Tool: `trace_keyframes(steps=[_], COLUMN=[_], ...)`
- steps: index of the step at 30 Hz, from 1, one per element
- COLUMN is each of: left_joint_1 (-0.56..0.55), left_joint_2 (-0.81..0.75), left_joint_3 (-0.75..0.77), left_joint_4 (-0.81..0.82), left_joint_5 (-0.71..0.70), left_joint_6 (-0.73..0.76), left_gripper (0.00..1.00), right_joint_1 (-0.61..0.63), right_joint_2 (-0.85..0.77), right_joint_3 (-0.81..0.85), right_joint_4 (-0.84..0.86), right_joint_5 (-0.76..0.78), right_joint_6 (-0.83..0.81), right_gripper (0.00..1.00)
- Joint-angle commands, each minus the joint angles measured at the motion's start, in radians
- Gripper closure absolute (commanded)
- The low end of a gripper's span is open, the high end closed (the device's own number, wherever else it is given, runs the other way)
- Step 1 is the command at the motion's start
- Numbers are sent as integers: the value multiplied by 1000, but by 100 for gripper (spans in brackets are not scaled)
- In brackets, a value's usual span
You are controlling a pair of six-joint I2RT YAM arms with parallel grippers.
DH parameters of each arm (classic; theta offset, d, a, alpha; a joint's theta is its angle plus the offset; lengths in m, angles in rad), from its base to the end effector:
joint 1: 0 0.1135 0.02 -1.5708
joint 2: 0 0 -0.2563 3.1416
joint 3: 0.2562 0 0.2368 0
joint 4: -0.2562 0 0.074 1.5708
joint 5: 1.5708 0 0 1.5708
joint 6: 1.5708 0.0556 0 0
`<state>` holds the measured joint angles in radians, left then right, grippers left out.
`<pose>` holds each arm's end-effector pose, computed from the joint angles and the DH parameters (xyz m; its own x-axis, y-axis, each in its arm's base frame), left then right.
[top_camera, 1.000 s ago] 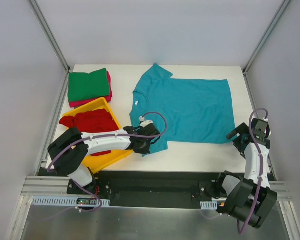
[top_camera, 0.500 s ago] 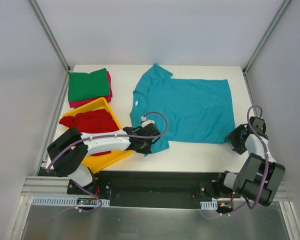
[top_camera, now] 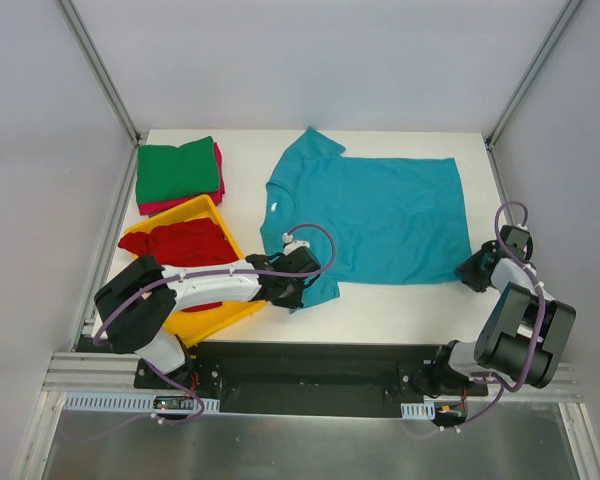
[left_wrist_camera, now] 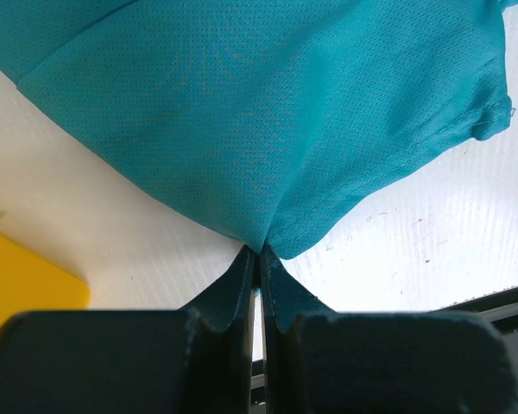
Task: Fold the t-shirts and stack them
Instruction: Grap the side of the flattened tshirt closest away from the robot with both arms
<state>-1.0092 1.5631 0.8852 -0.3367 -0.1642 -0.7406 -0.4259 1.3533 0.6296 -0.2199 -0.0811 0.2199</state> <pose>0.1686 -0.2509 0.1634 -0.8662 0.1268 -0.4833 0.2772 0.9267 -0.2538 0.2314 -0.1000 0.1523 -0.6392 0.5287 -0.5584 0.5205 0.8320 0.1920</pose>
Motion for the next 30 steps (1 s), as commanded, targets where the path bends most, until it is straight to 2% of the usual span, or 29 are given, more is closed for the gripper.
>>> trace_keyframes(steps=[1,6,8,13,23,30], left_joint_1=[-3,-3,-3,-3,-31,-52], left_joint_2=[-17,-40,-54,-104,-276,-281], left_joint_3=[-2,-6,-12,-23,-115,-100], left_joint_4=[2,2,1,-1,-5,-7], left_joint_5=[2,3,2,9,75,78], left_joint_6=[18,14,12,24,-26,-29], left_gripper=[100,100,100,100,100,100], right_joint_1=[-4,-4,-4,-4,-5,-5], right_joint_2=[-6,-69,-82,-101,-313,-378], right_joint_3=[-21,-22,-16,-4,15,-8], right_joint_4=[-48,-76,-79,-120,-377,-389], right_joint_5=[9,23,29,-5,164,121], right_joint_6=[6,-8,-22,-34,-97,-100], right_gripper=[69,87,99,99,99,99])
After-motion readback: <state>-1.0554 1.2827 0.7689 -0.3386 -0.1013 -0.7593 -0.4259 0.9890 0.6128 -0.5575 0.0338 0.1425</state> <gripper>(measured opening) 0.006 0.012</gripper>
